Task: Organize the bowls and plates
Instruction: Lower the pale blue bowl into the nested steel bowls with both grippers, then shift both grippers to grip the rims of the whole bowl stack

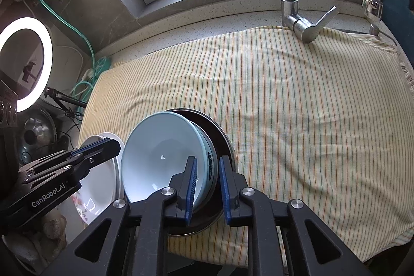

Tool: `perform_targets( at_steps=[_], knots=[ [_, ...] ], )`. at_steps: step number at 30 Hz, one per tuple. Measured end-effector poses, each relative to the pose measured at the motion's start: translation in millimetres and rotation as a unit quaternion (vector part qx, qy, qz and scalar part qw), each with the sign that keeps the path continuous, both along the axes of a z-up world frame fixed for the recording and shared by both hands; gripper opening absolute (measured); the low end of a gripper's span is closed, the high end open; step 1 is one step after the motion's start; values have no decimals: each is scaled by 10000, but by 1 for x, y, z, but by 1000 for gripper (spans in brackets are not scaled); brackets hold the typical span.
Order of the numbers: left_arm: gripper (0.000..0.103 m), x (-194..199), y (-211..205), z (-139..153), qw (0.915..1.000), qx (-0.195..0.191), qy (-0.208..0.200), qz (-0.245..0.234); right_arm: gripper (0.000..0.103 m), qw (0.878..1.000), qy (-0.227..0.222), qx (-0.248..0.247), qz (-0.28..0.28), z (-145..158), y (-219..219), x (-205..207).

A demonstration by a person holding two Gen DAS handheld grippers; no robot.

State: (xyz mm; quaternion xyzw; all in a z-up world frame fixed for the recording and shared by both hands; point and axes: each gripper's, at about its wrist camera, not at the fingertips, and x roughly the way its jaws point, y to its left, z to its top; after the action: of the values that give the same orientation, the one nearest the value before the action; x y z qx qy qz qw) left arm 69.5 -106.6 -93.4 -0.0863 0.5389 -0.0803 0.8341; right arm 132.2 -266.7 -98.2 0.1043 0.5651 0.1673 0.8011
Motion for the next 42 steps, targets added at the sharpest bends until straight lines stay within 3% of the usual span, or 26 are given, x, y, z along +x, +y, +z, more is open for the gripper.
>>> perform_targets(
  at_steps=[16, 21, 30, 42],
  knots=[
    [11, -10, 10, 17, 9994, -21, -313, 111, 26, 9987, -421, 248, -126, 25, -9, -9],
    [15, -19, 26, 23, 9983, -48, -486, 319, 42, 9965, -782, 220, -186, 39, -14, -16],
    [15, -42, 63, 17, 9948, -230, -457, 886, 45, 9929, -1138, 22, -355, 51, -32, -31],
    [15, -63, 64, 0, 9932, -456, -182, 1051, 45, 9932, -958, 19, -661, 36, -61, -32]
  ],
)
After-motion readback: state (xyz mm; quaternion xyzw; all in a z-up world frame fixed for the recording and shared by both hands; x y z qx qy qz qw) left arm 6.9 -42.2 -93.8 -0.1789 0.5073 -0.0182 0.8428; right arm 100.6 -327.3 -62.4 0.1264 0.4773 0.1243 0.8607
